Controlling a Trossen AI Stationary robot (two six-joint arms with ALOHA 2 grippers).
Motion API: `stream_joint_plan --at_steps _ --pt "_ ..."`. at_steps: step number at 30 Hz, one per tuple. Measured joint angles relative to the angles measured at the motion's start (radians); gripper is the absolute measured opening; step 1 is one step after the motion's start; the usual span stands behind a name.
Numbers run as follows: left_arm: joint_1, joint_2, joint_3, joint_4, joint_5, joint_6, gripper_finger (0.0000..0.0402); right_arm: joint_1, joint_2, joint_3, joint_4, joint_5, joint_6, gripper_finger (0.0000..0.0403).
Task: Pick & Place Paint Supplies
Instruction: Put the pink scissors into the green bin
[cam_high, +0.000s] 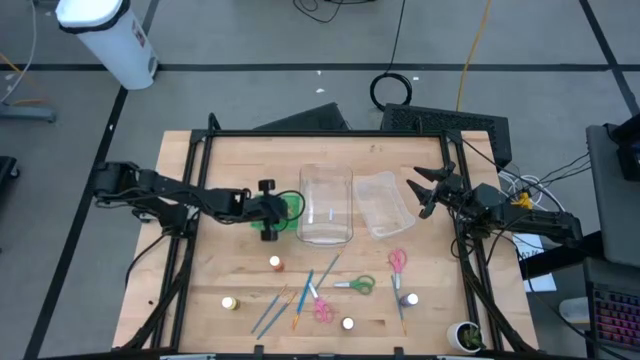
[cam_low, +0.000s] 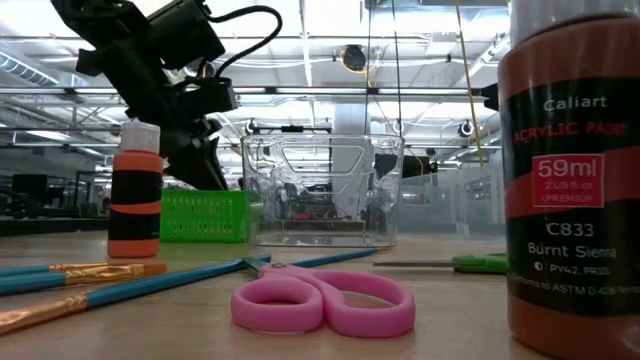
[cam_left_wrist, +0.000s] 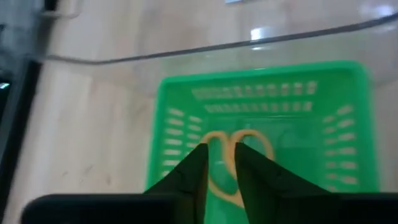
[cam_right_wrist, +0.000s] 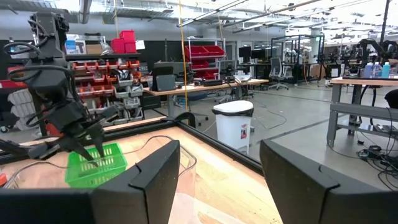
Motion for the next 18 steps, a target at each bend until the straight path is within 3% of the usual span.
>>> stream_joint_plan --at_steps 5,11,18 --pt "-0.02 -0.058 0.05 -0.03 -0.06 -0.118 0.0147 0.0 0.0 0.0 0.0 0.0 0.0 0.0216" --pt "-0.028 -0.272 0.124 -0.12 0.083 -0.165 0.0193 0.0 0.0 0.0 0.0 0.0 0.0 0.0214" --pt "-0.028 -0.659 -0.063 -0.091 0.119 -0.214 0.0194 0.0 0.0 0.0 -0.001 0.0 0.0 0.0216"
